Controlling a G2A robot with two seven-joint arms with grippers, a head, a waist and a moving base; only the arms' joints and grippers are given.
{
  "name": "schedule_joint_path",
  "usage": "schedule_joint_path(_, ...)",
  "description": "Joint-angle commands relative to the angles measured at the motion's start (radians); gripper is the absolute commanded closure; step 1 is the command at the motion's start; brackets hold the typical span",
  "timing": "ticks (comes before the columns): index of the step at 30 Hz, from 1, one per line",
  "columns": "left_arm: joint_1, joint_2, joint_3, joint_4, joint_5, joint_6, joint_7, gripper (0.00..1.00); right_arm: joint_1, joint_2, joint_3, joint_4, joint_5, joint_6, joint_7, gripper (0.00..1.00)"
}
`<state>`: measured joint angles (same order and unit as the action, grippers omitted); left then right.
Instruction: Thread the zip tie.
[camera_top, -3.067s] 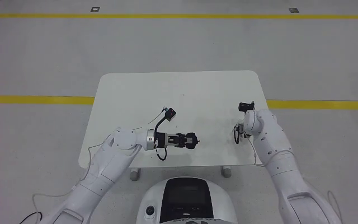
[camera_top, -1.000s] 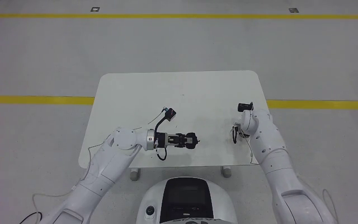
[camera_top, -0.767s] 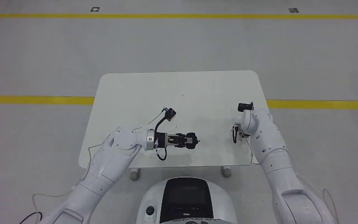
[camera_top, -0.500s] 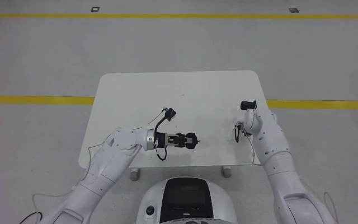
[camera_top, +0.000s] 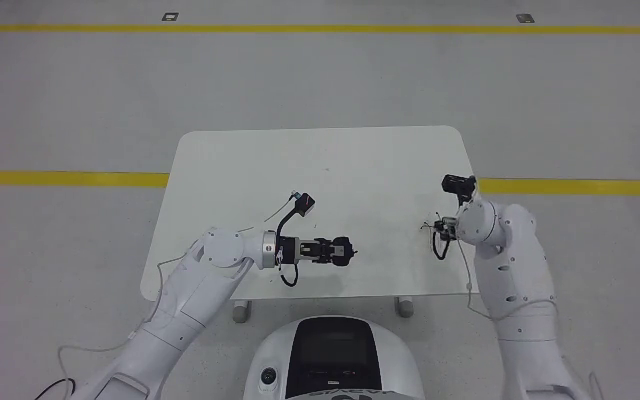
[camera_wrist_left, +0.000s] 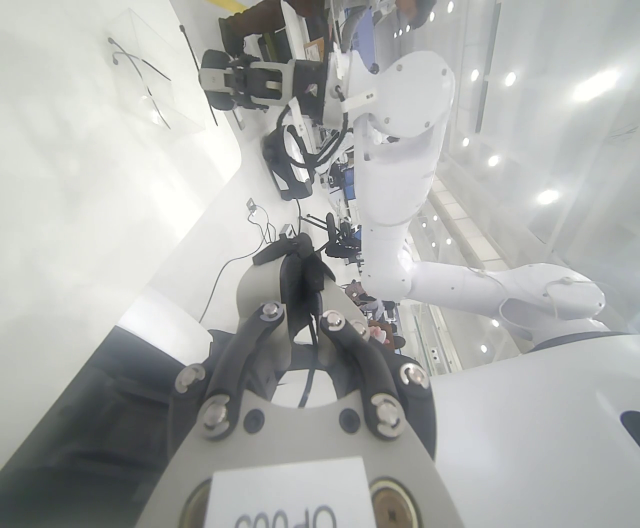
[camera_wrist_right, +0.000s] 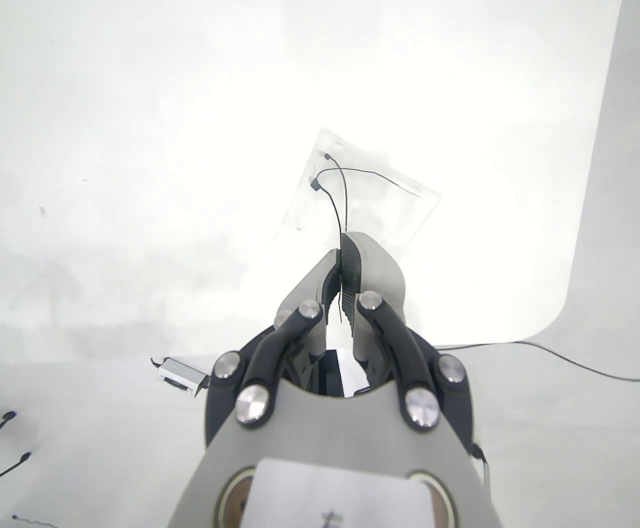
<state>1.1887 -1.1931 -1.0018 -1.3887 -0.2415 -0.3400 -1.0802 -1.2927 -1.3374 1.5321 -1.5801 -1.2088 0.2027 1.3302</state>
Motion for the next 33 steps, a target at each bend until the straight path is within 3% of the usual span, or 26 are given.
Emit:
schedule_joint_path(1,0.000,0.000,0.000,0.000,0.000,0.000,0.000,1.00,-0.034,0.003,0.025,-0.053,0.066,-0.043,-0.031,1.00)
schedule_joint_path(6,0.000,0.000,0.000,0.000,0.000,0.000,0.000,1.00,-0.107,0.007,0.068,-0.145,0.205,-0.150,-0.130,1.00)
schedule_joint_path(14,0.000,0.000,0.000,0.000,0.000,0.000,0.000,1.00,-0.107,0.007,0.068,-0.145,0.205,-0.150,-0.130,1.00)
schedule_joint_path(17,0.000,0.000,0.000,0.000,0.000,0.000,0.000,1.00,-0.126,0.006,0.064,-0.127,0.242,-0.162,-0.185,1.00)
schedule_joint_path(20,0.000,0.000,0.000,0.000,0.000,0.000,0.000,1.00,-0.168,0.006,0.087,-0.157,0.373,-0.221,-0.266,1.00)
schedule_joint_path(25,0.000,0.000,0.000,0.000,0.000,0.000,0.000,1.00,-0.271,0.013,0.117,-0.210,0.503,-0.407,-0.391,1.00)
schedule_joint_path(31,0.000,0.000,0.000,0.000,0.000,0.000,0.000,1.00,-0.317,0.026,0.148,-0.201,0.670,-0.543,-0.385,1.00)
schedule_joint_path(33,0.000,0.000,0.000,0.000,0.000,0.000,0.000,1.00,-0.317,0.031,0.143,-0.209,0.728,-0.543,-0.376,1.00)
